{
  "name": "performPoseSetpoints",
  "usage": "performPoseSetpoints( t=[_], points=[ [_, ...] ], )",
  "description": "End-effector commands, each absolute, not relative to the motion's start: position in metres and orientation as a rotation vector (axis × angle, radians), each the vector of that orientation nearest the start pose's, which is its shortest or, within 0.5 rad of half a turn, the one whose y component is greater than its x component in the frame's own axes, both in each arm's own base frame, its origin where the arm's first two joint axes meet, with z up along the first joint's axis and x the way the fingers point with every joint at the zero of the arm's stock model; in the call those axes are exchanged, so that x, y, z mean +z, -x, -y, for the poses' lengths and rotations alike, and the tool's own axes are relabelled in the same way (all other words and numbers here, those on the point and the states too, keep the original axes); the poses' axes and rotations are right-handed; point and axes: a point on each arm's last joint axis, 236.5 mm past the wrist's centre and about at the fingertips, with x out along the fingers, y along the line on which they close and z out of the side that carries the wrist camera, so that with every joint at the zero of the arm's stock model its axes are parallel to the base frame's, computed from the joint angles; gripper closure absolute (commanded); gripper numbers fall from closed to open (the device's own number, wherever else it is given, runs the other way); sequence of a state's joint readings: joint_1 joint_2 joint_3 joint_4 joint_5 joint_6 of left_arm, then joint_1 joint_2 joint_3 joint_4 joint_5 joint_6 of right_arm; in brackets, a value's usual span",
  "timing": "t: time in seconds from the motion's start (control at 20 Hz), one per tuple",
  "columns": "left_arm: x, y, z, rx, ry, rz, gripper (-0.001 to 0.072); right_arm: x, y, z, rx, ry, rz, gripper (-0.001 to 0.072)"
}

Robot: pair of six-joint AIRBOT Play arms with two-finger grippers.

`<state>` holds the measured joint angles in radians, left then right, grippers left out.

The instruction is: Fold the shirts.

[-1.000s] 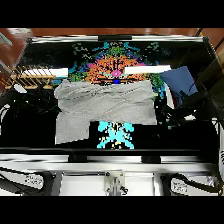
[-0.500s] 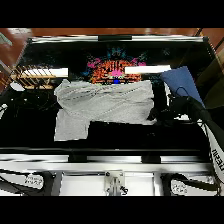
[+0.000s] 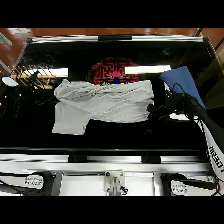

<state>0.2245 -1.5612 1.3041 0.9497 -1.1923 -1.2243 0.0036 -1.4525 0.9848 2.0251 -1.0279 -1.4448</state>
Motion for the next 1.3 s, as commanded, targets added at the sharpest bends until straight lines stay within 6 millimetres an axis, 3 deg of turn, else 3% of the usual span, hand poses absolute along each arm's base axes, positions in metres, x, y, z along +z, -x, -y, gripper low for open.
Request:
performPoseSetpoints(
  t=[0.0,0.05,0.1,0.15,0.25,0.35,0.4,0.5,0.55,0.65,0.75,0.85,0.95,1.1,1.2,1.25],
  points=[
    [0.026,-0.454,0.028,-0.361,0.397,-1.141,0.0679,-0.053,-0.382,-0.086,0.118,-0.479,-1.382,0.0644],
    [0.057,-0.463,0.027,-0.375,0.353,-1.055,0.0679,-0.027,-0.397,-0.078,0.122,-0.437,-1.304,0.0644],
    [0.104,-0.473,0.031,-0.414,0.298,-0.928,0.0679,0.009,-0.414,-0.071,0.124,-0.388,-1.205,0.0644],
    [0.166,-0.479,0.038,-0.453,0.239,-0.766,0.0679,0.052,-0.430,-0.063,0.128,-0.337,-1.089,0.0644],
    [0.308,-0.471,0.047,-0.465,0.169,-0.397,0.0679,0.175,-0.452,-0.055,0.175,-0.210,-0.773,0.0644],
    [0.458,-0.418,0.046,-0.401,0.099,-0.002,0.0678,0.327,-0.436,-0.049,0.191,-0.113,-0.379,0.0644],
    [0.521,-0.375,0.047,-0.366,0.062,0.176,0.0678,0.404,-0.410,-0.045,0.185,-0.084,-0.171,0.0644],
    [0.602,-0.285,0.053,-0.326,0.020,0.431,0.0678,0.517,-0.340,-0.036,0.157,-0.046,0.150,0.0644],
    [0.622,-0.246,0.059,-0.325,0.031,0.508,0.0678,0.548,-0.307,-0.032,0.139,-0.025,0.243,0.0644],
    [0.636,-0.191,0.072,-0.342,0.029,0.565,0.0678,0.577,-0.254,-0.028,0.118,0.004,0.323,0.0644],
    [0.634,-0.161,0.081,-0.345,0.017,0.560,0.0678,0.570,-0.228,-0.030,0.127,0.014,0.290,0.0644],
    [0.625,-0.153,0.079,-0.321,0.027,0.518,0.0678,0.551,-0.222,-0.031,0.128,0.029,0.205,0.0644],
    [0.606,-0.167,0.071,-0.267,-0.023,0.428,0.0678,0.529,-0.231,-0.022,0.090,0.057,0.113,0.0644],
    [0.552,-0.218,0.052,-0.208,-0.059,0.211,0.0677,0.490,-0.268,-0.002,0.009,0.071,-0.053,0.0644],
    [0.500,-0.264,0.045,-0.224,-0.032,0.025,0.0677,0.439,-0.306,0.003,-0.005,0.080,-0.251,0.0644],
    [0.465,-0.290,0.041,-0.237,-0.010,-0.088,0.0677,0.402,-0.326,0.003,0.000,0.079,-0.387,0.0644]
  ],
)
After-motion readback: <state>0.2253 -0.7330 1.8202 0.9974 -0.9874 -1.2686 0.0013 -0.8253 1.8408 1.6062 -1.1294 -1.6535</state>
